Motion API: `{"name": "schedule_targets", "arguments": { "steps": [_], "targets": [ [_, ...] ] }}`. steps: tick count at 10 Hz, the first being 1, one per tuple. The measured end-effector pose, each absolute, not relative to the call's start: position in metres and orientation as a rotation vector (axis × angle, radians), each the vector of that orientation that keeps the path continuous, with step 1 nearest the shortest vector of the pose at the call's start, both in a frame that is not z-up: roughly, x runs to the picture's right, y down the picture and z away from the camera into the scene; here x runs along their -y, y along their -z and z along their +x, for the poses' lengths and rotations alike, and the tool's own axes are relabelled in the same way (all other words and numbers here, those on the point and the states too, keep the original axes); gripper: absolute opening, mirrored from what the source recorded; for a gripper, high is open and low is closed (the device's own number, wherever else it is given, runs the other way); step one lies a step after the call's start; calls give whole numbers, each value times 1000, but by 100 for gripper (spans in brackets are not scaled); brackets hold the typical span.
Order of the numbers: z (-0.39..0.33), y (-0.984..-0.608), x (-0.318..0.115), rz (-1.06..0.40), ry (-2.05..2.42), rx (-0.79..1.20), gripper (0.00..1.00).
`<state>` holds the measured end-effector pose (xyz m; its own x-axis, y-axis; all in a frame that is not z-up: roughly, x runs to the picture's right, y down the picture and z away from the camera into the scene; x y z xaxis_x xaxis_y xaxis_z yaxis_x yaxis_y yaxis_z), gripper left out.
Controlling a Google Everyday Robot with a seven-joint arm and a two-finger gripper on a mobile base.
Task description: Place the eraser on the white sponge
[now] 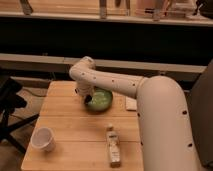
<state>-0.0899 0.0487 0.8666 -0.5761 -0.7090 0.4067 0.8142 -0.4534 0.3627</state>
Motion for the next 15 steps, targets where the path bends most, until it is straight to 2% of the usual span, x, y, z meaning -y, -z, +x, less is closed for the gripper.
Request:
{"name": "schedule_targets", "arguments": {
  "steps": [6,15],
  "targets": [
    [-21,-871,-34,-236,2001,659,0],
    [81,-870,-49,-267,1856,647,0]
  ]
}}
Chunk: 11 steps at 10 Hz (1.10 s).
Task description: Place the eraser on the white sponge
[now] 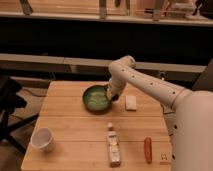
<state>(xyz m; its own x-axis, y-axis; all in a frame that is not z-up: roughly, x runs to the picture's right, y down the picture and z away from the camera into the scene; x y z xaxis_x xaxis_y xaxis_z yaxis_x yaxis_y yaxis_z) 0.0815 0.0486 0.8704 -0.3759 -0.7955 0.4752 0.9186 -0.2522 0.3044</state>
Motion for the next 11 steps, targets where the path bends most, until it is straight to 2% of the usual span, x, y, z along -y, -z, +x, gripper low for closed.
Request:
{"name": "schedule_targets", "arguments": {
  "steps": [11],
  "targets": [
    [157,-873,-64,-284,1698,630,0]
  ]
}}
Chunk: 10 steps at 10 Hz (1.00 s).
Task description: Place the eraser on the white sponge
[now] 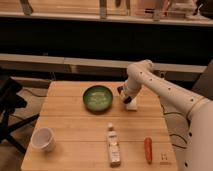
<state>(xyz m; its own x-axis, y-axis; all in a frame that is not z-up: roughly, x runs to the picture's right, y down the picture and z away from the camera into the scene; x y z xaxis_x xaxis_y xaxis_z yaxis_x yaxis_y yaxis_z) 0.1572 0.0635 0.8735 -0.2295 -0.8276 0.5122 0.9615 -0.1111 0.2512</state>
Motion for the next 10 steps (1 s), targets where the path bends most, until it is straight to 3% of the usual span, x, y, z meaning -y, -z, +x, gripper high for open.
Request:
{"name": "schedule_targets", "arguments": {
  "steps": [8,10],
  "targets": [
    [188,-892,-64,-281,1648,625,0],
    [188,-894,-64,-278,1648,624,6]
  ]
}}
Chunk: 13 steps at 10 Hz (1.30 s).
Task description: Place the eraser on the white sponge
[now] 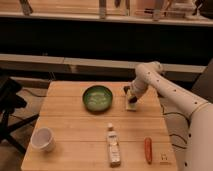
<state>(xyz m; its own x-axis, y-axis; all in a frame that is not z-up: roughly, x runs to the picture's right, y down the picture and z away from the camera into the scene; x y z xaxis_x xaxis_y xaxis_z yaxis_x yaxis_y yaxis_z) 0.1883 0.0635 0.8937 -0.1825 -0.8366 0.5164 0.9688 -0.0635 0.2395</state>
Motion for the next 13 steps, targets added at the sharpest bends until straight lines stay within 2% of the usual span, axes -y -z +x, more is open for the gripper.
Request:
{"name": "schedule_targets", "arguments": {
  "steps": [1,3,8,10,13],
  "targets": [
    [192,-894,-65,-279,1649,624,13],
    [198,-895,-66,-280,1642,622,19],
    [199,-898,-67,-279,1641,626,66],
    [202,-900,-67,-280,1640,629,80],
    [202,-900,-67,-281,1640,629,80]
  ]
}}
